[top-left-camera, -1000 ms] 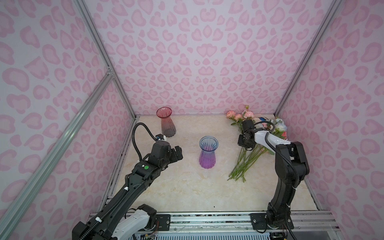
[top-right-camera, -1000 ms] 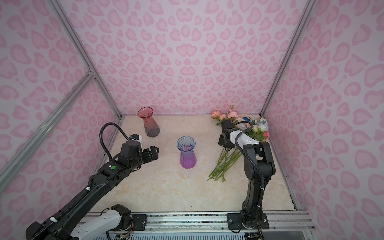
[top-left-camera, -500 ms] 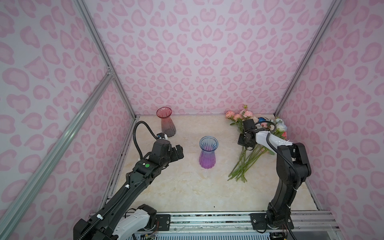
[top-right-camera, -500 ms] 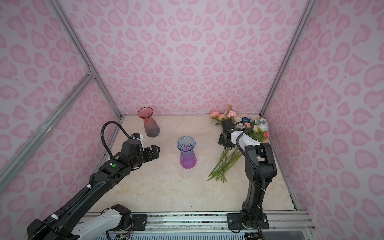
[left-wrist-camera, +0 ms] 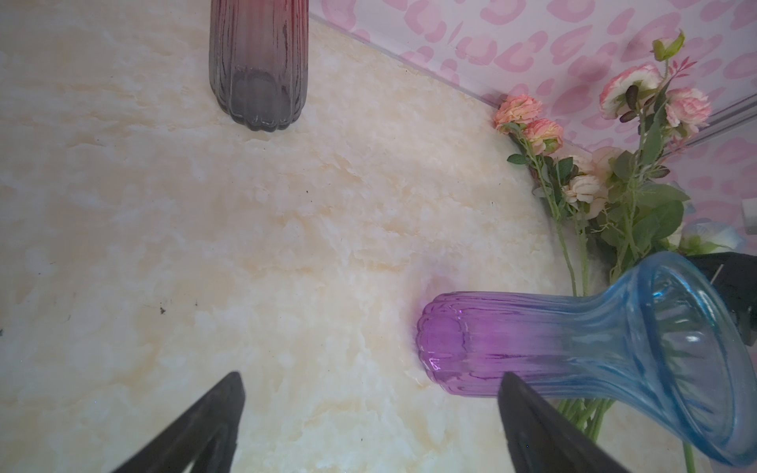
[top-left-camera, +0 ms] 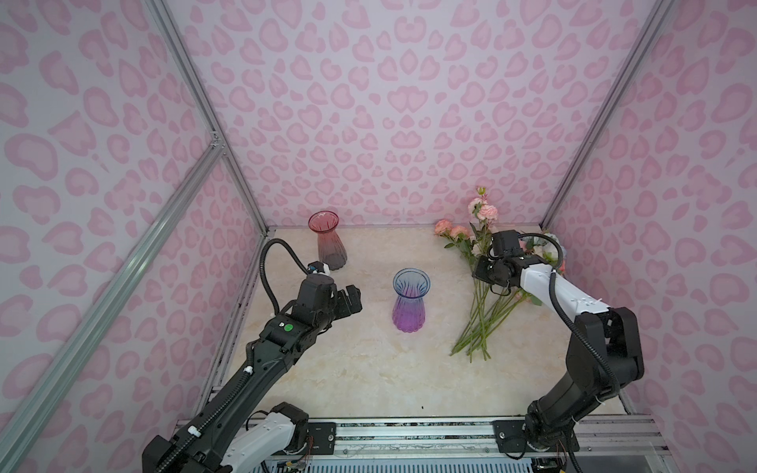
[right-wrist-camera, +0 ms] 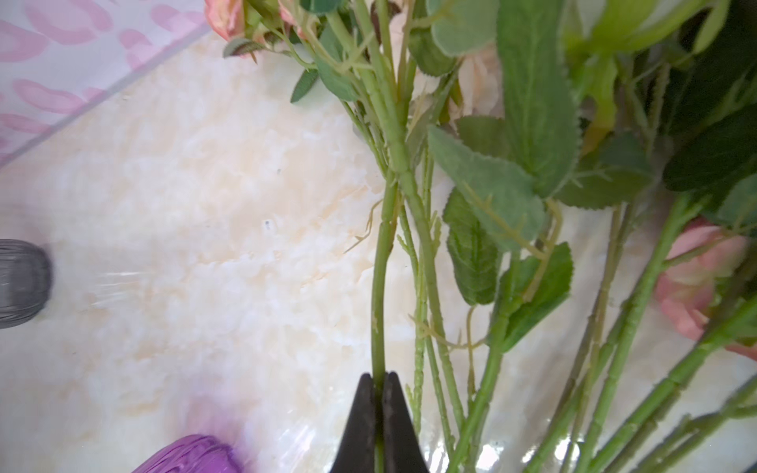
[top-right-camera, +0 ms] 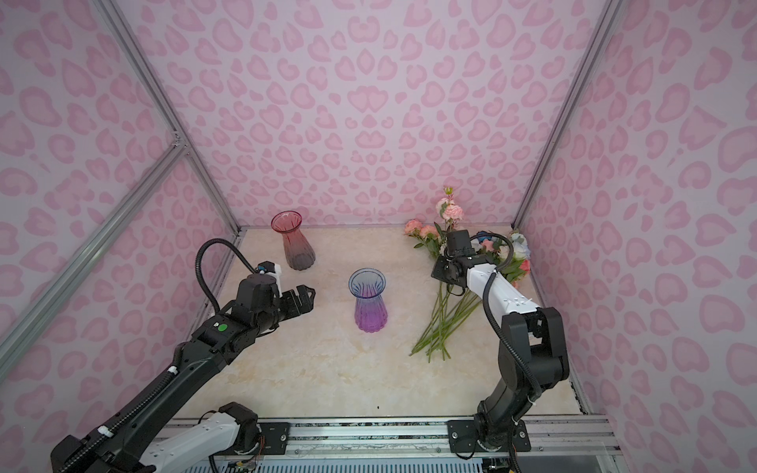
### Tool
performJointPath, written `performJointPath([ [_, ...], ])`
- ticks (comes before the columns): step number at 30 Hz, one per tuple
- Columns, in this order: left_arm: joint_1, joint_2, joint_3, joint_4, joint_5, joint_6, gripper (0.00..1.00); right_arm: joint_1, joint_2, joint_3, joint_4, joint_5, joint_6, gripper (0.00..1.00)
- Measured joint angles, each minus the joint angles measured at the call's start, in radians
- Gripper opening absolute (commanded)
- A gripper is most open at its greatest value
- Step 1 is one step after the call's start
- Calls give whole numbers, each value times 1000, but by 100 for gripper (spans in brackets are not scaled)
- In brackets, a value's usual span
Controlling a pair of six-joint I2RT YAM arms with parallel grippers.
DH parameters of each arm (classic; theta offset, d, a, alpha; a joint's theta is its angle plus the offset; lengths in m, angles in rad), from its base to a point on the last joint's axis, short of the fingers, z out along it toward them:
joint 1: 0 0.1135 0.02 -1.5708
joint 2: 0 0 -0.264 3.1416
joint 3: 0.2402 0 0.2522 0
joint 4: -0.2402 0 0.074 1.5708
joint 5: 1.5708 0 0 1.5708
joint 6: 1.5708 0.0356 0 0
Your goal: Arrange the flowers into the vase
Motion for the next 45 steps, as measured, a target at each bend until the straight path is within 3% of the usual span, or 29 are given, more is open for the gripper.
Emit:
performJointPath([
  [10, 0, -17, 0, 0, 0, -1, 98, -3, -77, -7, 22, -63, -11, 0],
  [19, 0, -31, -12, -1, 0, -7, 97, 8, 6, -80, 76, -101, -17, 0],
  [26, 0, -29, -12, -1, 0, -8, 97, 43, 115, -53, 99, -137, -36, 17],
  [31, 0, -19, -12, -1, 0, -7, 97, 42, 104, -33, 88, -142, -50, 28],
  [37, 0, 3, -2, -1, 0, -6, 97, 36, 73, 40, 46, -80, -95, 27],
  [45, 0, 40, 12, 0, 26, -3, 97, 77, 306, 266, -119, 95, -232, 29],
])
